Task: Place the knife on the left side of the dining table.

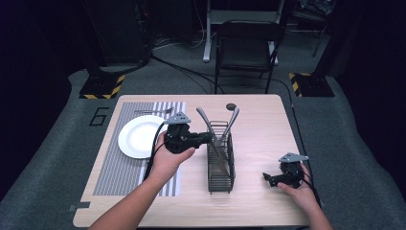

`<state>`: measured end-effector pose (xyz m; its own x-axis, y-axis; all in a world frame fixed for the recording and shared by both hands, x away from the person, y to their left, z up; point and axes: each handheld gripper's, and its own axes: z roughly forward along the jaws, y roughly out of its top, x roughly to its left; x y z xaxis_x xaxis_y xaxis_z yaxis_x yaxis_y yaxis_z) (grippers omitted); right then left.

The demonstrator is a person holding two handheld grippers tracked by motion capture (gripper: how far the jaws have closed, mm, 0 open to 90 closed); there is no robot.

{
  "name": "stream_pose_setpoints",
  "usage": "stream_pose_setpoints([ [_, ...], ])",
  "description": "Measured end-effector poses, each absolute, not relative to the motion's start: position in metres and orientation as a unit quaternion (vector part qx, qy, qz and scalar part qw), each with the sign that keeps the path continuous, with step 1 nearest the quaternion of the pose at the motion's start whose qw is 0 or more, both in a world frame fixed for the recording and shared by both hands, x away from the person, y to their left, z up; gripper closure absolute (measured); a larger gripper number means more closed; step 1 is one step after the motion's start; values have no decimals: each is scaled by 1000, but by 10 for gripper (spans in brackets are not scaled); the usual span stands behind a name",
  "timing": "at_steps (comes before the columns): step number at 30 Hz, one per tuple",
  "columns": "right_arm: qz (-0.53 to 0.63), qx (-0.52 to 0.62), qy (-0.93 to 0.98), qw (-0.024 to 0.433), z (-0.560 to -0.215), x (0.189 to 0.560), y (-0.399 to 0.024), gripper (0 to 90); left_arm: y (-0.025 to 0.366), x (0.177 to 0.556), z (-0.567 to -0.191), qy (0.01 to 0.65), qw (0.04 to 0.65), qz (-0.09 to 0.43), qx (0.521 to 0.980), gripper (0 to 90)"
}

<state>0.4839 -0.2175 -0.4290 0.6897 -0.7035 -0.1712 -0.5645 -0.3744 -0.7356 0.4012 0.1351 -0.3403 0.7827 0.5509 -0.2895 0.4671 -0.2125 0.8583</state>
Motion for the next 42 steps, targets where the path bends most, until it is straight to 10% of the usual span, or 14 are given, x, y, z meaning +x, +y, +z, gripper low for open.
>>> stream_pose_setpoints([
  [42, -86, -824, 385, 406, -429, 484, -217, 0, 132, 401, -294, 323, 516, 67, 791, 837],
])
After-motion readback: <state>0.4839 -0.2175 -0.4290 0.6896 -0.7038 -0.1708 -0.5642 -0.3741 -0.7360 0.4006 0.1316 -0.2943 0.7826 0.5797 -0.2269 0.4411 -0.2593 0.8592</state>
